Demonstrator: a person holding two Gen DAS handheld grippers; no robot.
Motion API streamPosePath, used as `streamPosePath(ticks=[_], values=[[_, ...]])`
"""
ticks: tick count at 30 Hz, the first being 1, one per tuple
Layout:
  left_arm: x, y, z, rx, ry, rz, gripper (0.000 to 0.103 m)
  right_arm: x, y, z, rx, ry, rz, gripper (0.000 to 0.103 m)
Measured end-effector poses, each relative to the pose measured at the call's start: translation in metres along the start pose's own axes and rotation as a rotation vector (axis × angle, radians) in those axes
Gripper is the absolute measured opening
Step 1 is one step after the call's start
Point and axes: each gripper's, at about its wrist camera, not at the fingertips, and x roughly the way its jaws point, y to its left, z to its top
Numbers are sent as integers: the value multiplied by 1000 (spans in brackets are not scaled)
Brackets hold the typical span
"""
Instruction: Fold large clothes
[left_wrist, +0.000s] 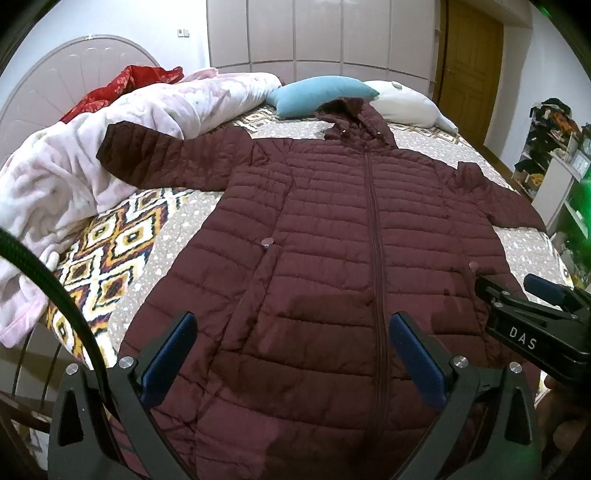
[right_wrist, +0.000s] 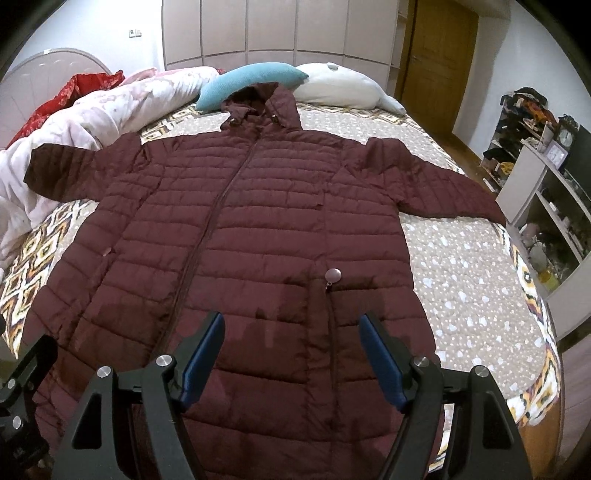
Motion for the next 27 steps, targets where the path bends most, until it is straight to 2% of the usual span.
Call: streamPosePath(ticks=[17,27], values=[[13,11,-5,-29,27,-17,103,11,14,-3,-38,26,-29,79],[25,14,-5,-50,63,-45,103,19,19,-3,-65,47,-74,79]])
